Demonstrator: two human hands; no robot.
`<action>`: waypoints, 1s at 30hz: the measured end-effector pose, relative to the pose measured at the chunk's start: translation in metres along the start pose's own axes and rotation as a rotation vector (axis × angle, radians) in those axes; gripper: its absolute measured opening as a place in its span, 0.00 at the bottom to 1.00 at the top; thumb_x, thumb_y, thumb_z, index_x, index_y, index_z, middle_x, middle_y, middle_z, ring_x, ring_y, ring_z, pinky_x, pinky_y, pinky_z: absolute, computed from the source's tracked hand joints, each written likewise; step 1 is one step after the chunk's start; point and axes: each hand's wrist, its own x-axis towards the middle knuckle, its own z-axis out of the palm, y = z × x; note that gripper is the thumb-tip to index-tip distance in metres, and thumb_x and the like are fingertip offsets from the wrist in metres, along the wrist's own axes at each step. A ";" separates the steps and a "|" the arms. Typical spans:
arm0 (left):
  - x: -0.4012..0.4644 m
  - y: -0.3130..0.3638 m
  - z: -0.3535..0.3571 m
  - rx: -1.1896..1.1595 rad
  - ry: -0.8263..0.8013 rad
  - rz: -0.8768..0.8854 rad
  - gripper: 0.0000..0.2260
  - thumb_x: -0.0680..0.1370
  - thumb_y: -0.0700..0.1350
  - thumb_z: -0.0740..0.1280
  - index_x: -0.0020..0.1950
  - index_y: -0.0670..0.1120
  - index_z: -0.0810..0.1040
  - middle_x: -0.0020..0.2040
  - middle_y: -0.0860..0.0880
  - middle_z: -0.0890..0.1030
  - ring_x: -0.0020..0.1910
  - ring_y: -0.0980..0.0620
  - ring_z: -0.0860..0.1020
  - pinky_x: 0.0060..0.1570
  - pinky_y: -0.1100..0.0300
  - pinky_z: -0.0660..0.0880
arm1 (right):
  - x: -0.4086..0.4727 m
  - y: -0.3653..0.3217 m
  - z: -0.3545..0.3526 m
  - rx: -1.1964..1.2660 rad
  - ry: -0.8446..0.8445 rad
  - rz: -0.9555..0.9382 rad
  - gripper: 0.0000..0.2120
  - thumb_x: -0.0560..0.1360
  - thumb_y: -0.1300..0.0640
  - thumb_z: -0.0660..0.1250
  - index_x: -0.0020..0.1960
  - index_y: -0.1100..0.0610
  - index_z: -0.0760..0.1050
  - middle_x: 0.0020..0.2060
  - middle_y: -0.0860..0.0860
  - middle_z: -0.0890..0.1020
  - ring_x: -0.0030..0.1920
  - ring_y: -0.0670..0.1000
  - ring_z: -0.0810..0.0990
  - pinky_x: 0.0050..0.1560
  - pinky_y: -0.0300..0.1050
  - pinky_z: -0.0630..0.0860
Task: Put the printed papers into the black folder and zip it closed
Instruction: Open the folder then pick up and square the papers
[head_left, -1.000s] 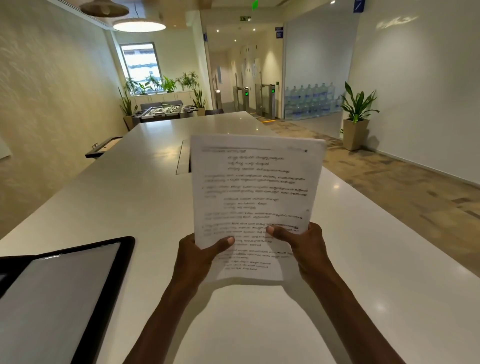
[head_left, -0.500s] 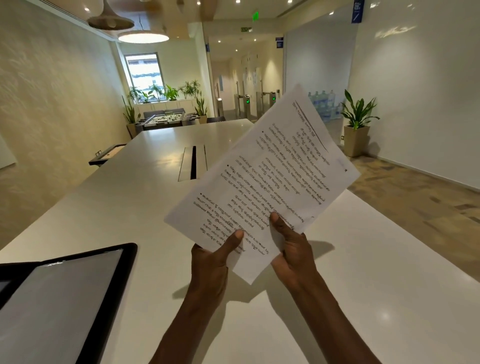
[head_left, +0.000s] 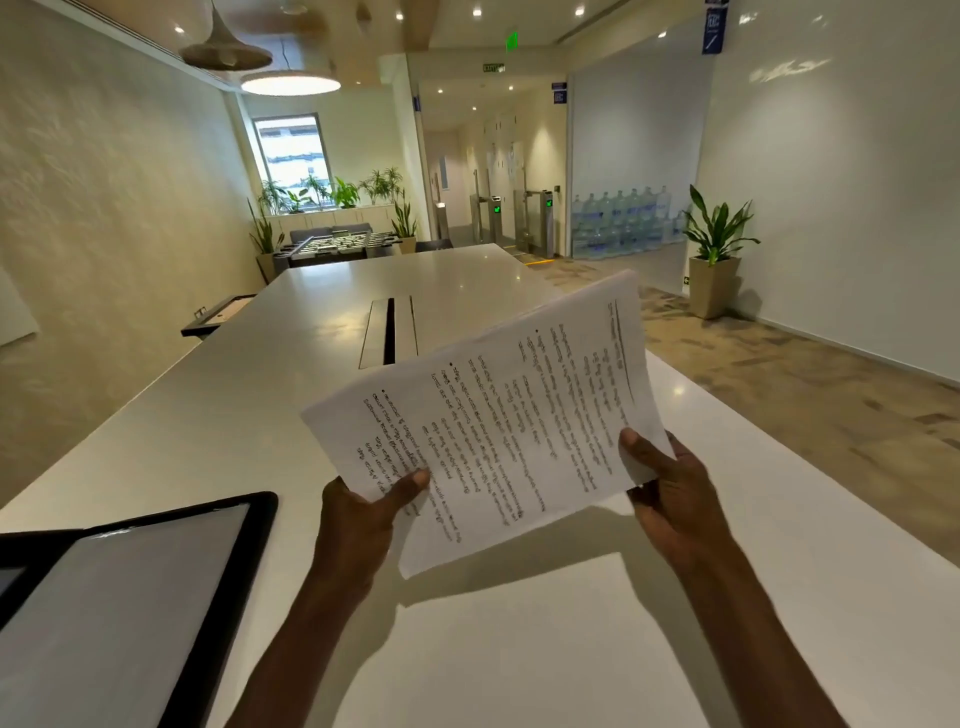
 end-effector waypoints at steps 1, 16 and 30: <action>0.002 -0.001 -0.004 0.022 -0.011 -0.008 0.16 0.66 0.43 0.77 0.50 0.59 0.84 0.51 0.53 0.86 0.49 0.53 0.84 0.43 0.63 0.81 | 0.002 -0.007 -0.008 -0.123 0.002 -0.003 0.17 0.66 0.64 0.74 0.55 0.60 0.81 0.55 0.60 0.84 0.53 0.59 0.85 0.49 0.50 0.83; -0.004 -0.024 -0.010 0.210 -0.013 -0.042 0.13 0.69 0.45 0.77 0.45 0.64 0.83 0.46 0.60 0.86 0.44 0.58 0.85 0.37 0.62 0.81 | 0.006 -0.012 -0.009 -0.729 -0.292 -0.095 0.16 0.65 0.62 0.79 0.51 0.52 0.83 0.50 0.51 0.87 0.48 0.53 0.87 0.43 0.44 0.84; -0.010 -0.039 -0.028 0.226 -0.054 -0.141 0.17 0.60 0.52 0.81 0.47 0.58 0.84 0.46 0.54 0.87 0.43 0.53 0.86 0.37 0.63 0.81 | -0.011 0.026 -0.034 -0.735 -0.330 -0.002 0.21 0.62 0.56 0.80 0.54 0.47 0.83 0.52 0.50 0.87 0.52 0.52 0.86 0.48 0.46 0.83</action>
